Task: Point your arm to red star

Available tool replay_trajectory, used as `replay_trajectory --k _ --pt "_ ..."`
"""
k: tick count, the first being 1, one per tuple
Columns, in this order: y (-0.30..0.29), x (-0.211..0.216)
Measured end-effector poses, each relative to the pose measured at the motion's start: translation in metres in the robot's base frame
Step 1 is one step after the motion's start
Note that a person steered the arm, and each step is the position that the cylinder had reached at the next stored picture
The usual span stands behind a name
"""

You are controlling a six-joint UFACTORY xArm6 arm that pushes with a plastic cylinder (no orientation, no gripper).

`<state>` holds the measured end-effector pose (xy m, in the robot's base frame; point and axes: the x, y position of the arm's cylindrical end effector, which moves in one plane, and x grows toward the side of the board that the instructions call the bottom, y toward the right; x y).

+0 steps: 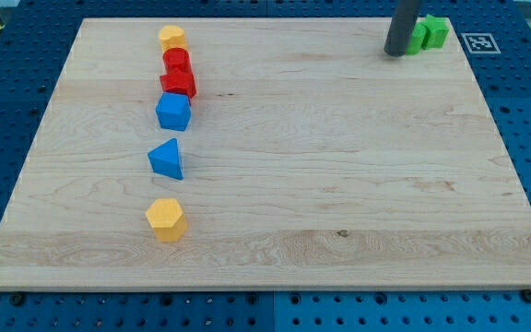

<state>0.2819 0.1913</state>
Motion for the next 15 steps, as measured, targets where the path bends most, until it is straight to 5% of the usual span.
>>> replay_trajectory --k 2,3,6,9,11,12,14,15 --pt "-0.061 0.120" --pt "-0.062 0.130" --pt "-0.138 0.068" --pt "-0.199 0.049" --pt "-0.223 -0.058" --pt "-0.284 -0.088" --pt "-0.440 -0.027" --pt "-0.405 0.025"
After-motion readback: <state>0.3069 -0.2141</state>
